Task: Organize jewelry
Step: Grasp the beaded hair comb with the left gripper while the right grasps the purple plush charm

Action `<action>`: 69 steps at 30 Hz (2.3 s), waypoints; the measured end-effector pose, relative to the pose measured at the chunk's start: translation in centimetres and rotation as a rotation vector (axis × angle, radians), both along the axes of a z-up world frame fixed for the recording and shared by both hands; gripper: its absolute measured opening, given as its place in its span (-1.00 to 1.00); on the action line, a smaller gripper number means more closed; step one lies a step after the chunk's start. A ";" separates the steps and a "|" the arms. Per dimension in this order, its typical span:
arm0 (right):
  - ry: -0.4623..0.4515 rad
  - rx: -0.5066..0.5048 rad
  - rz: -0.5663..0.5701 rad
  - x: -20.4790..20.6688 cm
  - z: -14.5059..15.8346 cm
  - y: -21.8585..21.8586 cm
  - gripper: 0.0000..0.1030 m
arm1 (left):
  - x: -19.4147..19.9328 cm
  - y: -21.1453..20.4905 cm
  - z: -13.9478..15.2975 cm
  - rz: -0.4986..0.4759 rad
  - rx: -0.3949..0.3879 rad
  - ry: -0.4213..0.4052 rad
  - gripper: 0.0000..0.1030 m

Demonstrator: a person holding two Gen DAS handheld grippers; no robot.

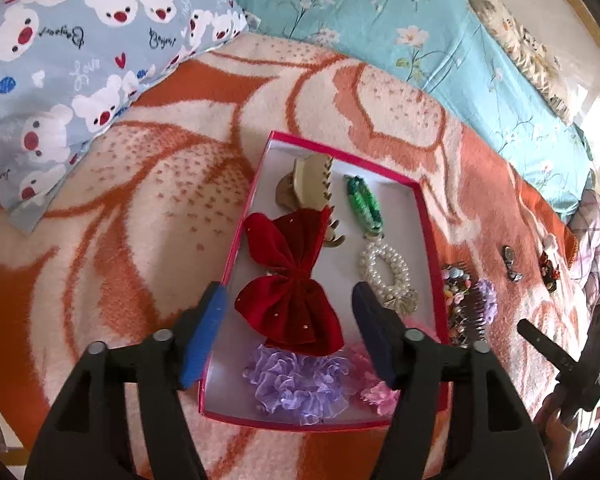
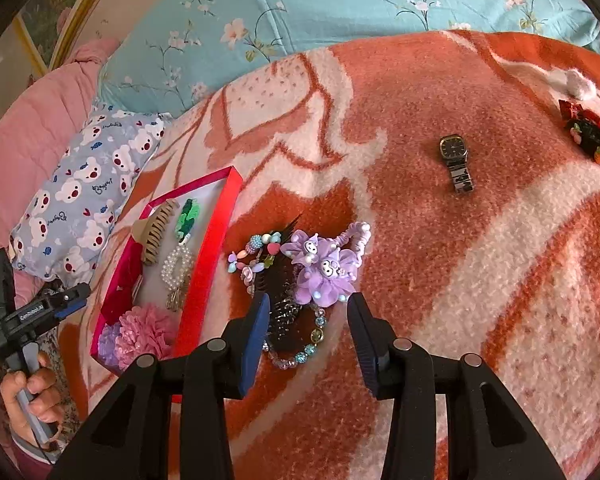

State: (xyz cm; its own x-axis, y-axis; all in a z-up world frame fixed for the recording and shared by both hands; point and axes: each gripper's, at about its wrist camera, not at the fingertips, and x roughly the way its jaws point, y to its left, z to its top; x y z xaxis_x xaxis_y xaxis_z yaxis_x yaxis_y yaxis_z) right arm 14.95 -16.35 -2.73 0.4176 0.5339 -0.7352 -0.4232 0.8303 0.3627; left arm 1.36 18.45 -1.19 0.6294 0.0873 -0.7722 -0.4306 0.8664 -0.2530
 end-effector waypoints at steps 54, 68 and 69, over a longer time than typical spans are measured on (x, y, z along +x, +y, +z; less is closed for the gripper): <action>-0.019 0.179 -0.087 3.5 1.0 -6.1 -0.60 | 15.4 -18.1 -3.3 -0.475 0.104 0.130 0.28; -0.011 0.208 -0.111 3.5 0.4 -7.5 -0.60 | 18.4 -19.1 -6.7 -0.668 0.143 0.226 -0.55; -0.012 0.206 -0.110 3.4 0.4 -7.4 -0.60 | 18.3 -19.1 -6.4 -0.661 0.155 0.220 -0.68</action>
State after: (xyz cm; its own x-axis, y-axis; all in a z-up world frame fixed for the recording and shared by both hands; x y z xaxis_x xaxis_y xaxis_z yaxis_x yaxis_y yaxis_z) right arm 18.40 -23.77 -2.32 0.4899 0.6230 -0.6098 -0.3396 0.7807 0.5246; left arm 19.69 -0.66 -7.62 0.4192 -0.1392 -0.8971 0.1704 0.9827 -0.0729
